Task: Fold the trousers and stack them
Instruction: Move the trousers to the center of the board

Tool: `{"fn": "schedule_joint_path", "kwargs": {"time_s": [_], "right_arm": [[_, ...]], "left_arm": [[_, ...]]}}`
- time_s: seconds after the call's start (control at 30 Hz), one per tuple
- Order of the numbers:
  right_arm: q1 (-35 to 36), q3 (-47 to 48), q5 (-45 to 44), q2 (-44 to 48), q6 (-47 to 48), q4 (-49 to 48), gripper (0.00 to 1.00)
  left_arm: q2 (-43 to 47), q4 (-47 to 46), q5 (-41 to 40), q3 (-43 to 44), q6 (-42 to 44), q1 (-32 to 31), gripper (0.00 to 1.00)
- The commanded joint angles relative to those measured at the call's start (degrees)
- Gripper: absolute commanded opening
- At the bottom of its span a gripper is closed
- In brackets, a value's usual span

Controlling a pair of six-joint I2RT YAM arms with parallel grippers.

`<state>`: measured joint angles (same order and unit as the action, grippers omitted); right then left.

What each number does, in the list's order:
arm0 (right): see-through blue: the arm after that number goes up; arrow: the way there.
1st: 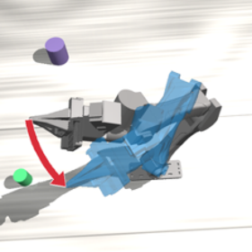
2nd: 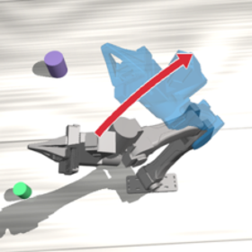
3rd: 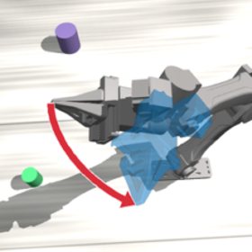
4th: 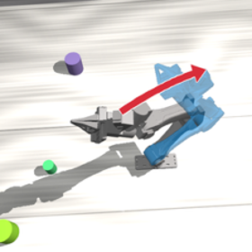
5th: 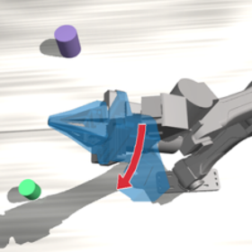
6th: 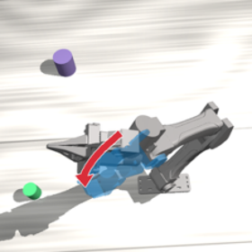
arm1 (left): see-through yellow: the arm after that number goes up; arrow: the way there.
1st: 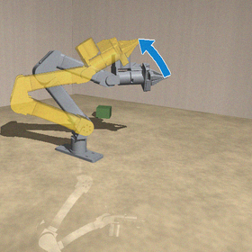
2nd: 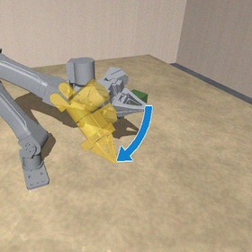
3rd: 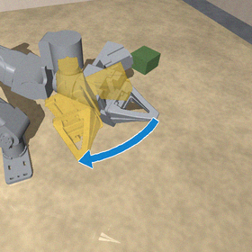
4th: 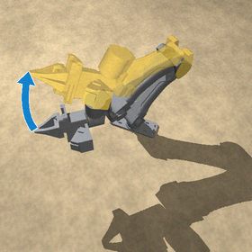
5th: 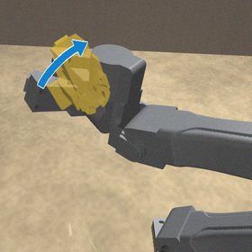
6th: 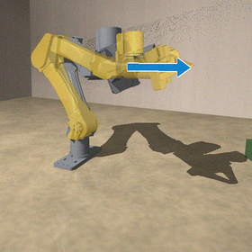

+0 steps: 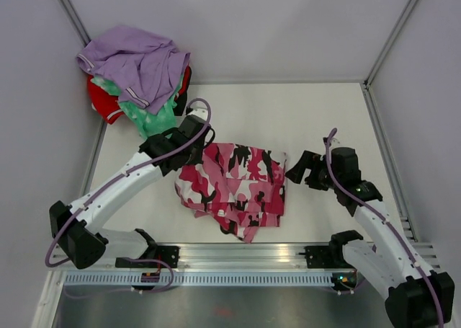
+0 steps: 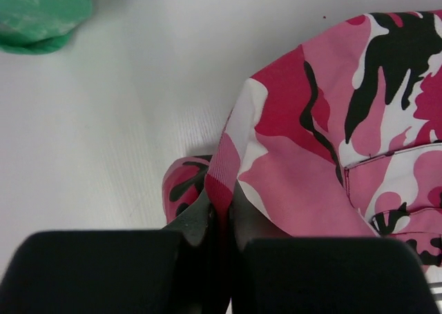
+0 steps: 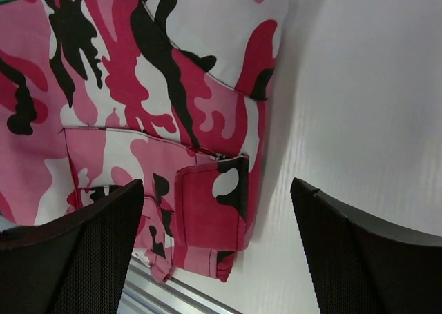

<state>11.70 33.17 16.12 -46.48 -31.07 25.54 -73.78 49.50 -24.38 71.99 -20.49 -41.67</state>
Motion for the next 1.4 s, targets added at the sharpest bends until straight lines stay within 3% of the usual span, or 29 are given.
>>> {"fn": "schedule_joint_path", "kwargs": {"time_s": [0.0, 0.23, 0.33, 0.37, 0.43, 0.7, 0.87, 1.07, 1.23, 1.33, 1.37], "right_arm": [[3.14, -1.61, 3.14, -4.38, -1.72, -12.35, 0.94], [13.24, 2.58, -4.50, -22.14, -0.93, -20.79, 0.92], [13.78, 7.67, -11.70, -30.14, 0.04, -18.26, 0.69], [13.78, 9.09, -13.90, -32.51, 0.57, -15.81, 0.41], [13.78, 13.73, -20.23, -33.24, 1.45, -11.42, 0.01], [13.78, 40.11, -33.34, -16.29, 8.38, -1.99, 0.00], [13.78, 53.40, -31.42, -12.42, 11.91, 8.18, 0.00], [13.78, 49.73, -32.20, -8.46, 11.38, 19.62, 0.00], [13.78, 34.99, -33.87, -5.65, 9.72, 20.78, 0.00], [13.78, 28.98, -33.61, -4.06, 8.05, 19.99, 0.00], [13.78, 28.01, -33.44, -3.88, 7.26, 19.90, 0.00]], "left_arm": [[0.90, 0.61, 4.83, -0.27, -3.59, 0.27, 0.03], [3.73, 0.33, 10.93, 7.36, -2.10, 0.36, 0.02], [3.47, 3.23, 9.89, 12.47, -0.43, 0.27, 0.02], [3.38, 4.81, 9.27, 14.13, -0.17, 0.36, 0.02], [3.29, 6.13, 6.90, 16.16, 0.27, 0.27, 0.02], [0.83, 14.48, 0.75, 34.96, 2.29, 0.27, 0.04], [1.53, 19.49, -2.60, 38.50, 3.26, 0.36, 0.16], [2.85, 21.00, -3.57, 25.86, 0.02, 0.36, 0.18], [0.75, 20.12, -1.20, 13.30, -2.09, 0.27, 0.19], [0.13, 18.63, 1.96, 8.81, -2.80, 0.36, 0.29], [0.21, 18.01, 3.45, 8.00, -2.80, 0.27, 0.48]]}}
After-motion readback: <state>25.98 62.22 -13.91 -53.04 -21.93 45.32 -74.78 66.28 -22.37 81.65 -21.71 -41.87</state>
